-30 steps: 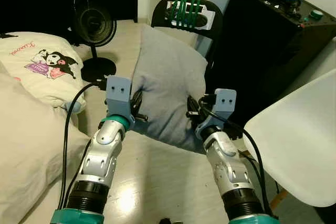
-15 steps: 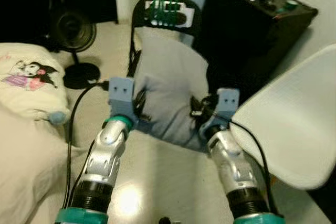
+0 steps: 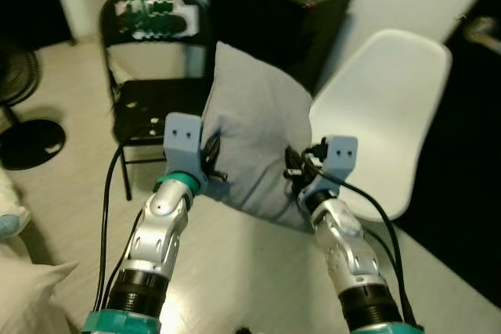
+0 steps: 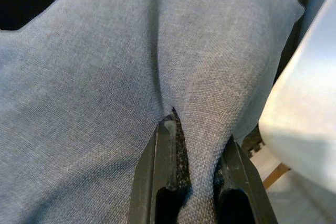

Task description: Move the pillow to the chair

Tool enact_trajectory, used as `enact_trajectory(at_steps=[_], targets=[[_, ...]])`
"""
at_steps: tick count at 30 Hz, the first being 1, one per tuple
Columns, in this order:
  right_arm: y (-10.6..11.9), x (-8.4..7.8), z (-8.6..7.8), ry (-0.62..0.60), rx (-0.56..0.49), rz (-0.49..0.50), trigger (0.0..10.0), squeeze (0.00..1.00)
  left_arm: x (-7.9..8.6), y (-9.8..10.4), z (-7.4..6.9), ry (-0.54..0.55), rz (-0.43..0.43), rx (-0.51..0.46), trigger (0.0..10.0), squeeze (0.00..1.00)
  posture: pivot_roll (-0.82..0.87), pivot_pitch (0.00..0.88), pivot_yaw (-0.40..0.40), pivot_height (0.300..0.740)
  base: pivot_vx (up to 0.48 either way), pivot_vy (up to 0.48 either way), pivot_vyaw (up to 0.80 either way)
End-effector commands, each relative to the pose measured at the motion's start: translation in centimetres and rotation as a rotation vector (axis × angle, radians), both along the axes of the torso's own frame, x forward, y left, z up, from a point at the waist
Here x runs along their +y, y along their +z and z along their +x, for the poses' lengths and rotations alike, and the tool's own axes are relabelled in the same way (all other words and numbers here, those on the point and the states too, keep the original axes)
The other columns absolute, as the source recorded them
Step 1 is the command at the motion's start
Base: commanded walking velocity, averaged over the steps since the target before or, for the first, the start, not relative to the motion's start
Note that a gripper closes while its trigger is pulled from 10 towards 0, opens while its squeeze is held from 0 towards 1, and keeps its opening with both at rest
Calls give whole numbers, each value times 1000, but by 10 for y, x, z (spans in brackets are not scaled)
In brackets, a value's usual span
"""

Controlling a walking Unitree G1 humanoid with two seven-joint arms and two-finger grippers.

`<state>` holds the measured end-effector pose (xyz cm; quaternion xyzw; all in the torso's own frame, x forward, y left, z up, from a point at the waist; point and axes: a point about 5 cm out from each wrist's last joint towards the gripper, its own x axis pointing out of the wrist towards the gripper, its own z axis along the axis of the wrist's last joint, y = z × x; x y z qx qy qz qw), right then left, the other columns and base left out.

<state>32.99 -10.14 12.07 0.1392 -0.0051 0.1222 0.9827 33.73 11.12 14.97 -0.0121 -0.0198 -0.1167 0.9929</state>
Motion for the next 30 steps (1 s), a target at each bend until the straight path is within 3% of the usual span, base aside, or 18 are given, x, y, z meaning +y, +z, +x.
enact_trajectory(at_steps=[1, 14, 22, 30], targets=[[2, 2, -1, 23, -19, -15, 10000, 0, -11, 8, -1, -43, -19, -46, 10000, 0, 54, 3, -4, 740, 0, 0, -800], [1, 1, -3, 18, -19, -14, 10000, 0, -13, 9, -1, -57, -21, -52, 10000, 0, 55, 2, 3, 740, 0, 0, -750], [1, -1, -2, 11, -20, -17, 10000, 0, -14, 9, -1, -63, -31, -56, 10000, 0, 54, 8, -3, 740, 0, 0, 0], [2, -2, -2, 14, -21, -23, 10000, 0, -15, 12, -2, -78, -61, -66, 10000, 0, 56, 15, -11, 740, 309, 0, 0]])
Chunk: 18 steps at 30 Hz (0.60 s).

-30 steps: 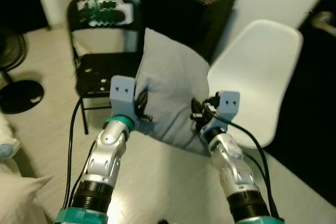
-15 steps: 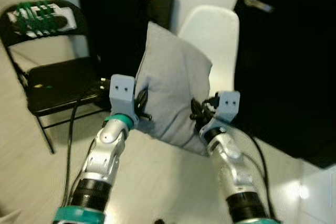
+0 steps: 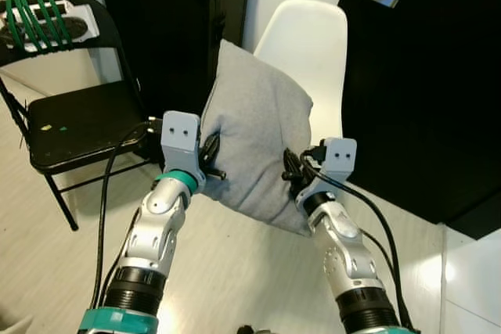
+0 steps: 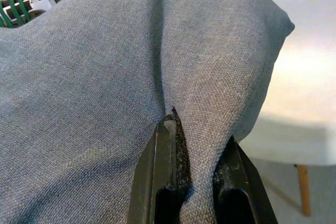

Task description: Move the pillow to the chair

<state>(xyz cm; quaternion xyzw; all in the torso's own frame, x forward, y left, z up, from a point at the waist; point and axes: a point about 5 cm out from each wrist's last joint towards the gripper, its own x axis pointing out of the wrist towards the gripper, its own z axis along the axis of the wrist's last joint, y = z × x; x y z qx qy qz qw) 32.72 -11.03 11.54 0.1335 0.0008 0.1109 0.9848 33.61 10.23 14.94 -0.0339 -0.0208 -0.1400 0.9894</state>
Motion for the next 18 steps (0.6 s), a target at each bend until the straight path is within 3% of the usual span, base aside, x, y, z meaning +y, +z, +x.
enact_trajectory(at_steps=[1, 3, 14, 18], targets=[[7, 7, 1, 35, -34, -10, 10000, 0, -6, 12, -1, -29, -20, -69, 10000, 0, 56, 15, -11, 740, 364, 0, 0], [7, 7, 1, 35, -34, -10, 10000, 0, -6, 12, -1, -29, -20, -69, 10000, 0, 56, 15, -11, 740, 364, 0, 0], [8, 8, 0, 37, -41, -7, 10000, 0, -6, 12, -2, -39, -20, -69, 10000, 0, 57, 15, 2, 740, 376, 0, -744], [8, 8, 0, 33, -43, -9, 10000, 0, -6, 12, -1, -45, -16, -68, 10000, 0, 56, 16, 4, 740, 377, 0, 0]])
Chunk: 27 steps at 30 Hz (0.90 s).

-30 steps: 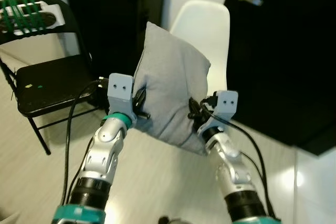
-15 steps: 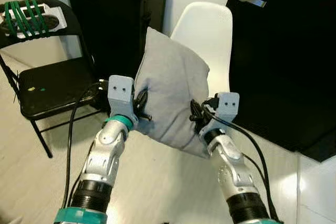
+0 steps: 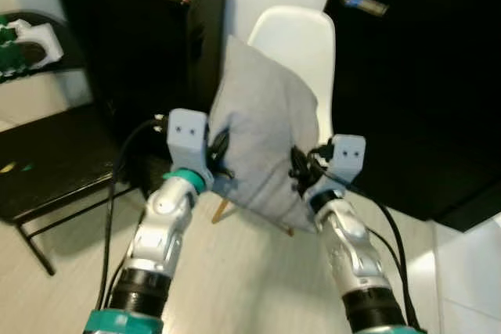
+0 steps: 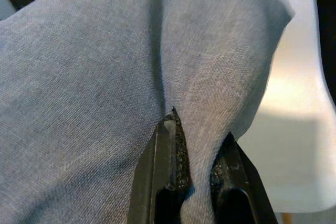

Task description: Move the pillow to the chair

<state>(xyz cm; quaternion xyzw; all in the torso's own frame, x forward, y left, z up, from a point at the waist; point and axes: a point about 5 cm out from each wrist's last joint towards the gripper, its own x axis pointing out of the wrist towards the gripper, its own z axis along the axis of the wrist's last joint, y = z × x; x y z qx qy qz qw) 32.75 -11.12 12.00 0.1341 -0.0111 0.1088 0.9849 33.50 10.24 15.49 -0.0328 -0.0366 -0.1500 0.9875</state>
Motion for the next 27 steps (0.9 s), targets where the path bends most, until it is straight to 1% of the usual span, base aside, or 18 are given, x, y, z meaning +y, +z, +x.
enact_trajectory(at_steps=[1, 15, 27], targets=[[3, 9, 0, 40, -20, -14, 10000, 0, -6, 7, 0, -27, -14, -36, 10000, 0, 56, 16, 4, 740, 375, 0, 0], [1, 7, -1, 36, -16, -19, 10000, 0, -8, 6, -1, -38, -16, -34, 10000, 0, 55, 19, 10, 740, 374, 0, 0], [-4, 4, -1, 34, 9, -60, 10000, 0, -9, 5, -2, -48, -17, -31, 10000, 0, 50, 17, 5, 740, 367, 0, 0]])
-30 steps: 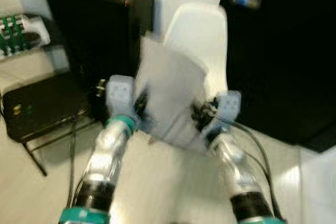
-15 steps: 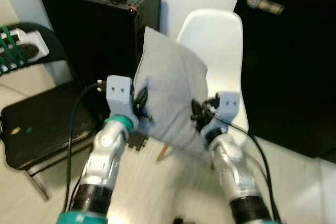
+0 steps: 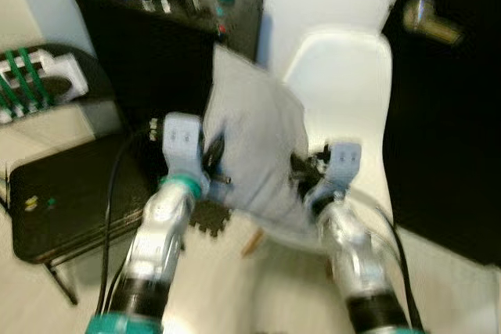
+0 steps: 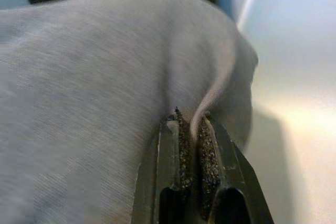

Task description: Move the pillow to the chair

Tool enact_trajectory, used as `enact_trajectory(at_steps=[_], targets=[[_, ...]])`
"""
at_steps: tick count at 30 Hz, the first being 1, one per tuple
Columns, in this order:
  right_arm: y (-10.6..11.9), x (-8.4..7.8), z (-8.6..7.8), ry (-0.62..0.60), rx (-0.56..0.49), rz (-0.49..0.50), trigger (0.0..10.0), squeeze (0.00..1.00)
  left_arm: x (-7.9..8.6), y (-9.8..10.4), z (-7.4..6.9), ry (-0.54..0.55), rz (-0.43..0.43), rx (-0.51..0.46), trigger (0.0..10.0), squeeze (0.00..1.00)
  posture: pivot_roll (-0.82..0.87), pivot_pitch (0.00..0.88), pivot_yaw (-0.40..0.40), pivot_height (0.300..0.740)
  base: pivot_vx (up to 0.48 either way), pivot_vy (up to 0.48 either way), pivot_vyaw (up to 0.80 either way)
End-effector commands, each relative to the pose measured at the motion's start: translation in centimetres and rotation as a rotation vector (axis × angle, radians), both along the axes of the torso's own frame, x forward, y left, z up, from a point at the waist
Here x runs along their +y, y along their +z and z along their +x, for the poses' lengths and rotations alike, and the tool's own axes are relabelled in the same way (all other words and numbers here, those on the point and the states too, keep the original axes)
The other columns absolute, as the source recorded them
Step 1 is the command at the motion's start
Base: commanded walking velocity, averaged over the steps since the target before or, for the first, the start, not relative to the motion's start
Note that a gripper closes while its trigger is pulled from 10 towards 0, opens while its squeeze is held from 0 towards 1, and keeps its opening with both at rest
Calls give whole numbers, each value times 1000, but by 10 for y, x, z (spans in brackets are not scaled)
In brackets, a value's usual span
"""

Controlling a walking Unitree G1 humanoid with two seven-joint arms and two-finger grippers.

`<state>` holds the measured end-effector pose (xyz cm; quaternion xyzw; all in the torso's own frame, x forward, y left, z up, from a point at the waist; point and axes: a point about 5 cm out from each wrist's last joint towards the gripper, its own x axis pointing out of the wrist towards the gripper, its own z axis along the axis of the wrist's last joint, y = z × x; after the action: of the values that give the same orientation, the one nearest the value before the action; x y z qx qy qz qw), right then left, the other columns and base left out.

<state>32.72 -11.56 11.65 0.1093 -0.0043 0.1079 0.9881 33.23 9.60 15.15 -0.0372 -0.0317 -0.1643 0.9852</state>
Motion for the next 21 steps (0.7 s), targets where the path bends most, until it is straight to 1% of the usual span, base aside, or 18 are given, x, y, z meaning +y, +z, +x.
enact_trajectory(at_steps=[1, 9, 11, 17, 21], targets=[[0, 8, -1, 35, 2, -9, 10000, 0, -3, 8, 1, -18, -11, -41, 10000, 0, 50, 17, 5, 740, 364, 0, 0], [-1, 11, -1, 52, 3, -24, 10000, 0, -4, 8, 0, -23, -16, -44, 10000, 0, 48, 5, -5, 740, 364, 0, 0], [-1, 13, -2, 66, -2, 4, 10000, 0, -5, 8, 0, -25, -17, -44, 10000, 0, 48, 4, -4, 740, 364, 0, -800], [-3, 12, -4, 63, 4, -7, 10000, 0, -6, 7, -1, -32, -16, -42, 10000, 0, 48, 3, 3, 740, 363, 0, -800], [-4, 12, -5, 61, 5, -17, 10000, 0, -5, 6, -2, -36, -11, -40, 10000, 0, 46, 1, 7, 740, 354, 0, 0]])
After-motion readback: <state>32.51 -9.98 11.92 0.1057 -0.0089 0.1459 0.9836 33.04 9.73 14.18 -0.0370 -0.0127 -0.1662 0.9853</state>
